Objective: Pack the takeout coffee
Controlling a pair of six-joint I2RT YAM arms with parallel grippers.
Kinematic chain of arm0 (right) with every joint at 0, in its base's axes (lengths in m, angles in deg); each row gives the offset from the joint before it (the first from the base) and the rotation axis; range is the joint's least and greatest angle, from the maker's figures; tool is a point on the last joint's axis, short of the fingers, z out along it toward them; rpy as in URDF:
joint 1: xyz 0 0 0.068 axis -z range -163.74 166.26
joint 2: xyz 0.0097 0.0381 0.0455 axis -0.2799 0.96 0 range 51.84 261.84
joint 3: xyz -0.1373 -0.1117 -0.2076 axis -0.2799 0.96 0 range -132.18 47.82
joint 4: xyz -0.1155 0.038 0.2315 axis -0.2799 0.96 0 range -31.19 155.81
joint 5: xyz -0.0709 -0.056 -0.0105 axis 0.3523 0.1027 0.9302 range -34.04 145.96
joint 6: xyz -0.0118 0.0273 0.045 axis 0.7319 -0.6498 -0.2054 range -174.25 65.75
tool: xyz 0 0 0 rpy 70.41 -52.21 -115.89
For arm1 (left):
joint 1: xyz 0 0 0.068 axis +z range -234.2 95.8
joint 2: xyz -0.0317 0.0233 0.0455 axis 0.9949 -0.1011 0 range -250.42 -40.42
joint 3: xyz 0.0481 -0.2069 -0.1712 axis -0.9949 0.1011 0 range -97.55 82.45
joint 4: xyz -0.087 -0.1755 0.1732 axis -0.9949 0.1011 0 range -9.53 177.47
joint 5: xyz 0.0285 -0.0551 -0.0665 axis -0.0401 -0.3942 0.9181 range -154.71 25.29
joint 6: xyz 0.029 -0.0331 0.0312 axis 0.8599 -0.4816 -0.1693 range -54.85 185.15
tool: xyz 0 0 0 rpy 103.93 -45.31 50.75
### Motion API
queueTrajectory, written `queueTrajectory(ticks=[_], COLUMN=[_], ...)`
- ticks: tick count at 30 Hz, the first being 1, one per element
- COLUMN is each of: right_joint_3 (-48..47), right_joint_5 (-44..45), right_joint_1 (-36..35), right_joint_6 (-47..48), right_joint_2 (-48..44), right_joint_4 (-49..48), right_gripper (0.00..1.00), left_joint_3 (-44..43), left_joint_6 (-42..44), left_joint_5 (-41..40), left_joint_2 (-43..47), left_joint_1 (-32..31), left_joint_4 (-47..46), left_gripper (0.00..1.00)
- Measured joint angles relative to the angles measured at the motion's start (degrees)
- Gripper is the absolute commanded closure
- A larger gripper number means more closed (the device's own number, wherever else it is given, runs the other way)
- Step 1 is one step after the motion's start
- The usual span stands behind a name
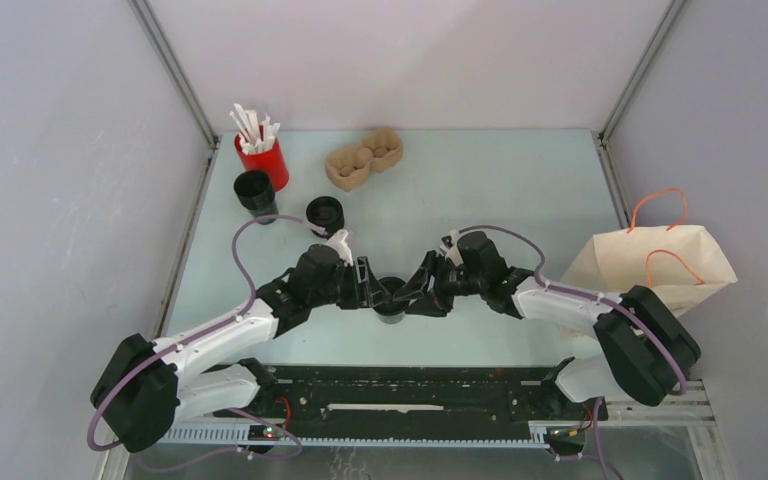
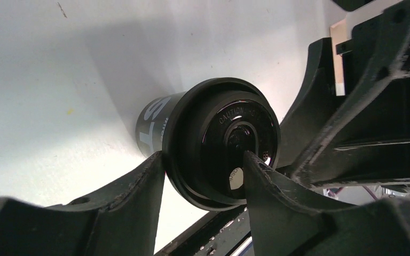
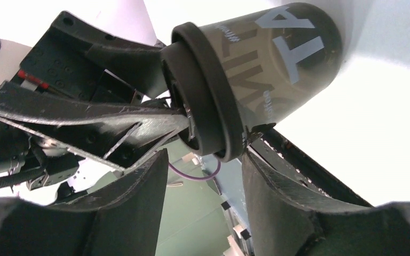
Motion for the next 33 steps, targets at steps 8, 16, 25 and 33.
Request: queueTrajectory(ticks=[8,16,25,33], right_joint_3=[0.3,0.4,0.5,-8.7], right_joint_5=[-0.3,-0.1,-1.8,-2.7], right_joint_1=[0.0,0.8,1.7,4.9], right_joint_6=[-0.6,-0.3,0.4,17.3], right_joint_2=[3.5,3.6,6.0,6.2], right_joint_4=[-3.2,-3.5,-4.4,9.1], right_gripper=[0.35,0.55,0.36,0.22], left_joint_3=[0.0,0.4,0.4,0.4], left_joint_6=[0.0,0.0,0.0,0.0], left_joint_5=[-0.5,-1.1,-2.0,-1.9], left_joint_2=[0.0,-0.2,-0.8,-1.6], left_joint_1=[0.0,-0.1,-0.1,-0.1], left_joint_4=[-0.2,-1.2,-2.4,-3.3], left_gripper=[0.46,0.48,0.48,0.48])
